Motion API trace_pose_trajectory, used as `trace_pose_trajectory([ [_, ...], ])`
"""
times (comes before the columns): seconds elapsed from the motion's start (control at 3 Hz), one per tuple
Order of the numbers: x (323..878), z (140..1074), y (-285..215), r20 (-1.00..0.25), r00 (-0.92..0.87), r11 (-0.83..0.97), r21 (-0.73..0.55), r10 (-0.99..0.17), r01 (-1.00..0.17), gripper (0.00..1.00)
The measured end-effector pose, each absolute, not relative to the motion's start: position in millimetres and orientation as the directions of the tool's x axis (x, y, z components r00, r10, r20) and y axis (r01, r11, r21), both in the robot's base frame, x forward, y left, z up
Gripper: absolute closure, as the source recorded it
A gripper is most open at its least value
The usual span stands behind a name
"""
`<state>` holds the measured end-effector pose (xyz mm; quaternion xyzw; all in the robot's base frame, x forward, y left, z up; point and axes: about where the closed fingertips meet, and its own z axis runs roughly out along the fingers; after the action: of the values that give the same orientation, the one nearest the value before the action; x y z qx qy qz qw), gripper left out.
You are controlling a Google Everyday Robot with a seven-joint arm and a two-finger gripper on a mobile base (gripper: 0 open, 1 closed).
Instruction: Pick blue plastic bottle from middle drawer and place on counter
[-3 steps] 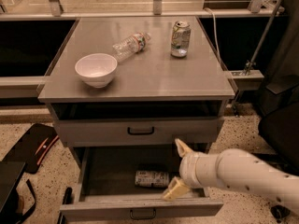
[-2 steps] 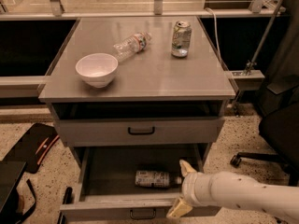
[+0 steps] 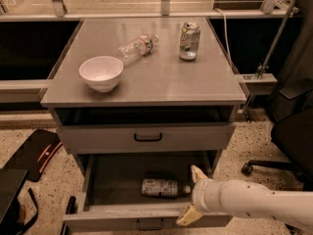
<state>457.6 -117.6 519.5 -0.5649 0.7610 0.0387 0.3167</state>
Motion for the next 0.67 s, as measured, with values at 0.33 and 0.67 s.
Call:
trace_pose_trajectory([
  [0.33,474,521,-110,-0.56,-0.145,0.354,-0.285,-0.815,-0.891,0.0],
  [0.67,491,508,-87,-0.647,-0.104,0.313,-0.218,-0.756,-0.924,0.0],
])
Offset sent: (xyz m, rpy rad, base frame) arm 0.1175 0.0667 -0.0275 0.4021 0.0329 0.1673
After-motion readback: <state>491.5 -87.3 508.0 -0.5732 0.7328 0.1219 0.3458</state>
